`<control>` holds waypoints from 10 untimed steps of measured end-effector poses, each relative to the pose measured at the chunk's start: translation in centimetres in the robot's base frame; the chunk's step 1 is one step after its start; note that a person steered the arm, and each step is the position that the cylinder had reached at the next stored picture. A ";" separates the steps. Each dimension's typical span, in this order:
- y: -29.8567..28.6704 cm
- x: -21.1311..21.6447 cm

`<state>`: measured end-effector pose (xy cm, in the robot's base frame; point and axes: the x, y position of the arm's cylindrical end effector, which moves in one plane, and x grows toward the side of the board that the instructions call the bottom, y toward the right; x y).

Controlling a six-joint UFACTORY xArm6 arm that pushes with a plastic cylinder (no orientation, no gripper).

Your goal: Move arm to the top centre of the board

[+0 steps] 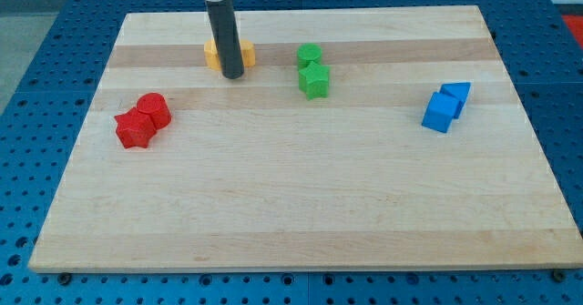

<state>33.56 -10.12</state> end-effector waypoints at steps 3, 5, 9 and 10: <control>2.9 -3.8; 7.6 -2.9; 7.4 -13.7; 10.2 -13.7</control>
